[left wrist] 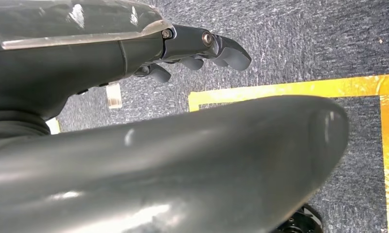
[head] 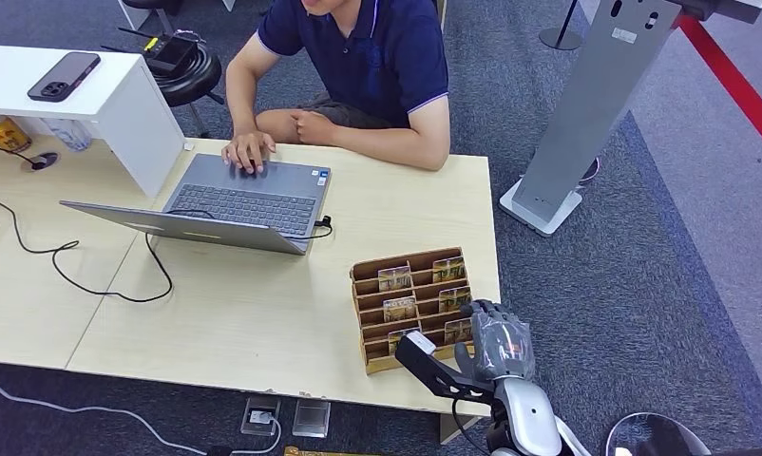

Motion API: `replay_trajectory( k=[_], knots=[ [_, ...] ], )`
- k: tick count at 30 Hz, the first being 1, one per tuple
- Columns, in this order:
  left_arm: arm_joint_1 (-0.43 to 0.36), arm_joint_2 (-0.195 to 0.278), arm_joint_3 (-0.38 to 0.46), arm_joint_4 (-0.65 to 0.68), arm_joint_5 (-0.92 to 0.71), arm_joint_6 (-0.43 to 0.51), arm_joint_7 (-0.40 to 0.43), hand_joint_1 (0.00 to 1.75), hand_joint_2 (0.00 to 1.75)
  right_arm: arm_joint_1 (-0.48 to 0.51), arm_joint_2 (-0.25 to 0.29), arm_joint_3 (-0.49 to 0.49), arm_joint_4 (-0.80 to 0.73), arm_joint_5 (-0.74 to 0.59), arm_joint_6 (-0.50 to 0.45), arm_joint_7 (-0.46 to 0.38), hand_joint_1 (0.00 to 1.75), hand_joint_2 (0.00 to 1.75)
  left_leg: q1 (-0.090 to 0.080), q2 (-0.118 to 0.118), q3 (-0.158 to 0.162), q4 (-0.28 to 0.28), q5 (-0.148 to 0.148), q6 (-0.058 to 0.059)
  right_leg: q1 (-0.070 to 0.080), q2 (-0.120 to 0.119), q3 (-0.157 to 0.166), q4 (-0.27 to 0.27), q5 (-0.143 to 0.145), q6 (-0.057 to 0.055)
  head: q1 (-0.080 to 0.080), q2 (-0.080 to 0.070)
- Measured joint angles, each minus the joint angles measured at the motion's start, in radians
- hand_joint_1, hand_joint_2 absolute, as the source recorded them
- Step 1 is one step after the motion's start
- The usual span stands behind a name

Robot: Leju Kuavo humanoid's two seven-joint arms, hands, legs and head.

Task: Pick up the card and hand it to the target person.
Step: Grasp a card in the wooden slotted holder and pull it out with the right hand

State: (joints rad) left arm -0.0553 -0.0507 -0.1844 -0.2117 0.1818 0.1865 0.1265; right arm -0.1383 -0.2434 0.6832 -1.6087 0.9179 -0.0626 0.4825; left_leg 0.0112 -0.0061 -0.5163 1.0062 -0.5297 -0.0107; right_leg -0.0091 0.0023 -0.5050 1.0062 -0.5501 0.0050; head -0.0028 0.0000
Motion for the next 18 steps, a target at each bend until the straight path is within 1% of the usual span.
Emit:
replay_trajectory(
  k=[3,7,10,14,18],
  knots=[
    [-0.001,0.0,0.0,0.0,-0.001,-0.001,0.002,0.0,0.0,0.001,-0.001,0.0,0.0,-0.001,0.0,0.004,0.77,1.75,0.0,0.0,0.0,0.0,0.0,0.0,0.0,0.0,0.0,0.0,0.0,0.0,0.0,0.0],
    [-0.001,0.0,-0.002,0.0,-0.002,-0.001,0.003,0.0,0.0,0.002,-0.003,0.0,0.003,-0.002,0.0,0.006,0.91,1.75,0.0,0.0,0.0,0.0,0.0,0.0,0.0,0.0,0.0,0.0,0.0,0.0,0.0,0.0],
    [-0.001,0.0,-0.005,0.0,-0.002,-0.001,0.004,0.0,0.0,0.002,-0.005,0.0,0.003,-0.004,0.0,0.006,0.91,1.75,0.0,0.0,0.0,0.0,0.0,0.0,0.0,0.0,0.0,0.0,0.0,0.0,0.0,0.0],
    [-0.001,0.0,-0.009,0.0,0.001,0.003,0.002,0.0,0.0,0.001,-0.007,0.0,0.003,-0.008,0.0,0.006,0.97,1.75,0.0,0.0,0.0,0.0,0.0,0.0,0.0,0.0,0.0,0.0,0.0,0.0,0.0,0.0],
    [-0.001,0.0,-0.011,0.0,0.003,0.006,0.0,0.0,0.0,0.001,-0.008,0.0,0.004,-0.011,0.0,0.005,0.96,1.75,0.0,0.0,0.0,0.0,0.0,0.0,0.0,0.0,0.0,0.0,0.0,0.0,0.0,0.0]
  ],
)
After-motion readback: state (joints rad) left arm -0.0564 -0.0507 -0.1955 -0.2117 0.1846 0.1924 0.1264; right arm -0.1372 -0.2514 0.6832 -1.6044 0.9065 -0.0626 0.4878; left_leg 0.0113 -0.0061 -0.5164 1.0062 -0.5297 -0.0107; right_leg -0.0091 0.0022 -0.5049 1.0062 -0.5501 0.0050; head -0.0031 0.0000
